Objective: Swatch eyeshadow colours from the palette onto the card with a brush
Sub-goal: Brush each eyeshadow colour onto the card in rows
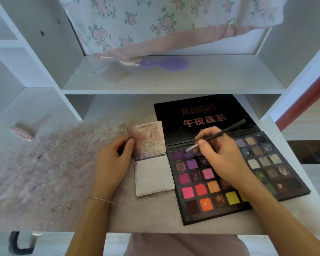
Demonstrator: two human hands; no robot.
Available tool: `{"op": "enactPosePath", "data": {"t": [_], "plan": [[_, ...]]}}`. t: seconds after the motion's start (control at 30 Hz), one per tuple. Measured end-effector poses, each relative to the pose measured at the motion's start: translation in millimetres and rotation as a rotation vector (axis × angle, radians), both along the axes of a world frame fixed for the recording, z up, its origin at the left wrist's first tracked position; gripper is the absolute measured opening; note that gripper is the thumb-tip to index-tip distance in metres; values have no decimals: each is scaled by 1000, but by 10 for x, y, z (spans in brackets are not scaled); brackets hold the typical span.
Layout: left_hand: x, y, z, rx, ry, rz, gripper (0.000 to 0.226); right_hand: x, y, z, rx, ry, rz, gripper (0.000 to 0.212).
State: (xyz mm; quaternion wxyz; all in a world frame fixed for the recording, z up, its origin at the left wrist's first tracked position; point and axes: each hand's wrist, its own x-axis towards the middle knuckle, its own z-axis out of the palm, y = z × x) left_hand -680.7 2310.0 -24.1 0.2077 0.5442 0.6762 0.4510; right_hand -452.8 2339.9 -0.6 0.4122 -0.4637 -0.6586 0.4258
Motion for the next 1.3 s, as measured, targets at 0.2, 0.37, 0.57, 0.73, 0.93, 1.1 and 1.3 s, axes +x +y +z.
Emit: {"op": "enactPosePath", "data": {"t": [0.2,0.37,0.57,0.73,0.93,1.1,1.3], "plan": [[-2,-3,2,1,19,1,15,-335,-41,47,-46,68,138,20],[-5,0,5,1,24,9,14,-549,-70,5,-86,54,237,10],[-4,-10,8,11,17,16,14,-650,-84,-44,-77,-20,228,9],[4,-12,11,17,3,23,14,-649,-98,-47,-80,-45,229,11],[15,-17,24,32,-10,24,14,-655,-95,-63,-71,-103,234,6],[8,-28,17,30,-16,20,14,-657,-97,-79,-51,-143,245,7],[11,-17,18,11,-10,26,13,-663,-86,-84,-43,-146,237,5]]}}
